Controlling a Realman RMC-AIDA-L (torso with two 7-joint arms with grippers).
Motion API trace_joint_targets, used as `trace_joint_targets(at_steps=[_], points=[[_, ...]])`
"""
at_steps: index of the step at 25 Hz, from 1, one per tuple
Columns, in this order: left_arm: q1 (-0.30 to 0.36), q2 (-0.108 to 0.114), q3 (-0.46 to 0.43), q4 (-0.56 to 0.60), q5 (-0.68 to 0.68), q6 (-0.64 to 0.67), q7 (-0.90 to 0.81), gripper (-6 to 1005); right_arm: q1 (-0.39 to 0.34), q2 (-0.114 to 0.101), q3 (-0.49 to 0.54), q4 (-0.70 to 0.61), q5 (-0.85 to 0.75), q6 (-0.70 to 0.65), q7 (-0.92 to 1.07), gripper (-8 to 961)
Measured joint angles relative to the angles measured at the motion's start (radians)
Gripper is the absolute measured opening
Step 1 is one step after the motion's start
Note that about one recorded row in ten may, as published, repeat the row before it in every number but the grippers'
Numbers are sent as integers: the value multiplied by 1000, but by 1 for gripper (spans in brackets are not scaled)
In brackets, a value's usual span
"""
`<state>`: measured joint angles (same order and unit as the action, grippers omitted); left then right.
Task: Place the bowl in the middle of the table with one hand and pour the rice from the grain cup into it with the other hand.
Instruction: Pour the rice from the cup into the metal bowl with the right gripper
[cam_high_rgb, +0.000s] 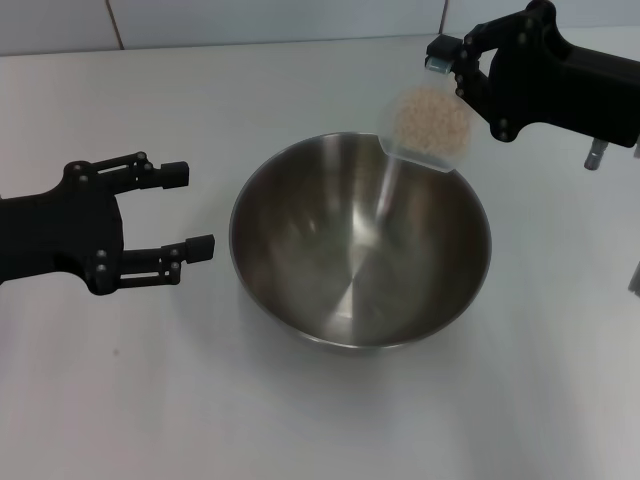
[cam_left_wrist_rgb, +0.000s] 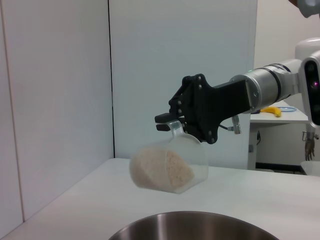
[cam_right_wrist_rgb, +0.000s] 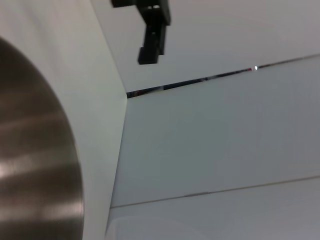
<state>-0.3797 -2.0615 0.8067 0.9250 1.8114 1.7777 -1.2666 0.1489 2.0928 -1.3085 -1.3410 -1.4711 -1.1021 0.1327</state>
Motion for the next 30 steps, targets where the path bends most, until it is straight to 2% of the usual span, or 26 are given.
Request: trace_joint_targets(at_steps=[6,15,30], points=[[-2,0,-1,0,0,-1,-2,805,-5,-1,-37,-13,1,26,-105,17],[-2,-1,-11,-3,-14,-3,-3,805,-46,-3,-186,-61,1,177,-347,17],[-3,-2,-11,-1,-15,-8,5,805,-116,-2,-280,-130,0,206,-520,17]])
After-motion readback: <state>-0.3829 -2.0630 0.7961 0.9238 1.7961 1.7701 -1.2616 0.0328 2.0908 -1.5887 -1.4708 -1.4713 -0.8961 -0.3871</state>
